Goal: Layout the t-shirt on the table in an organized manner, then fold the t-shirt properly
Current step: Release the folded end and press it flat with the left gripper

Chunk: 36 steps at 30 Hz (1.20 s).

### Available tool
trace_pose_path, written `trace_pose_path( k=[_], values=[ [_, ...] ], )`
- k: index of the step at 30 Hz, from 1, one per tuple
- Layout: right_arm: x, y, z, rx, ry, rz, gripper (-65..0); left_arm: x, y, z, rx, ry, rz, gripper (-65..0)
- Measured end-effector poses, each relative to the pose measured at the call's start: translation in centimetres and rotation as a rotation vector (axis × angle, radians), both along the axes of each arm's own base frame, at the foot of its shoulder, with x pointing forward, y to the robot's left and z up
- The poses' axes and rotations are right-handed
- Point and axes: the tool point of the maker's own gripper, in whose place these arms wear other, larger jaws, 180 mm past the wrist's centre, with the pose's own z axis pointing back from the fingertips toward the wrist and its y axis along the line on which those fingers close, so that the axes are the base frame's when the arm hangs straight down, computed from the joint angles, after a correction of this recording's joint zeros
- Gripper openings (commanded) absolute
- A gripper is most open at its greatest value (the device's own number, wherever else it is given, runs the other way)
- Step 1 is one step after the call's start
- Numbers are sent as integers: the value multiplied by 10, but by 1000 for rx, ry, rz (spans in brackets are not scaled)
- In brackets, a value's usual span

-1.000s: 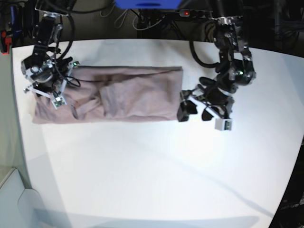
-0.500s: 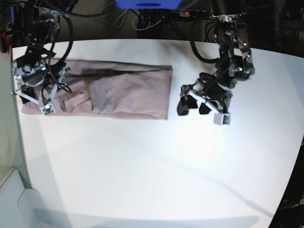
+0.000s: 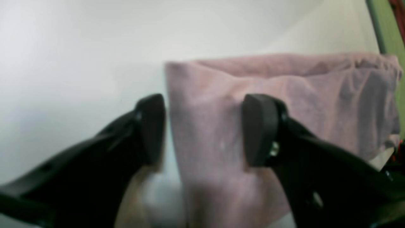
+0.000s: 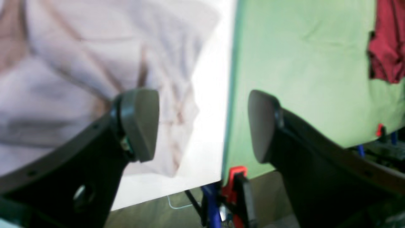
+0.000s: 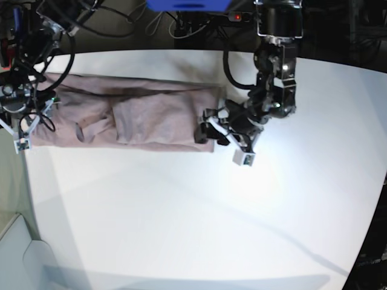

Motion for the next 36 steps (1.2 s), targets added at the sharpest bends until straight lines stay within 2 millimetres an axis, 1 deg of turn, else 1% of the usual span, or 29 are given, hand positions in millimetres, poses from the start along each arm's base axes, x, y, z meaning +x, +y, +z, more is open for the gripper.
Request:
trace_pose_path(
  k=[3, 5, 7, 9, 11, 15, 17, 20, 23, 30, 36],
  values=[
    [5, 4, 1, 12, -18, 15, -210, 7, -4, -5, -28, 14, 6, -326],
    [5, 1, 2, 7, -12, 4, -206, 9, -5, -8, -35, 19, 5, -326],
    [9, -1, -1, 18, -11, 1, -194, 10, -3, -9, -45, 23, 14, -326],
    [13, 1, -12, 49, 6, 3, -184, 10, -3, -9, -47, 15, 14, -326],
    [14, 1, -25, 88, 26, -10, -179, 12, 0, -10, -10, -5, 10, -326],
    [10, -10, -39, 118, 61, -49, -179, 15, 4, -11, 27, -27, 12, -326],
    [11, -11, -47, 145, 77, -60, -179, 16, 11, -12, 21, -25, 38, -326],
    [14, -13, -59, 174, 103, -64, -179, 16, 26, -13, 13, -29, 86, -326],
    [16, -12, -66, 195, 117, -63, -179, 16, 29, -13, 18, -29, 88, -326],
    [20, -21, -58, 176, 101, -66, -179, 17, 28, -13, 22, -29, 84, -326],
    [13, -23, -62, 172, 123, -71, -179, 19, 26, -11, 26, -27, 73, -326]
  ],
)
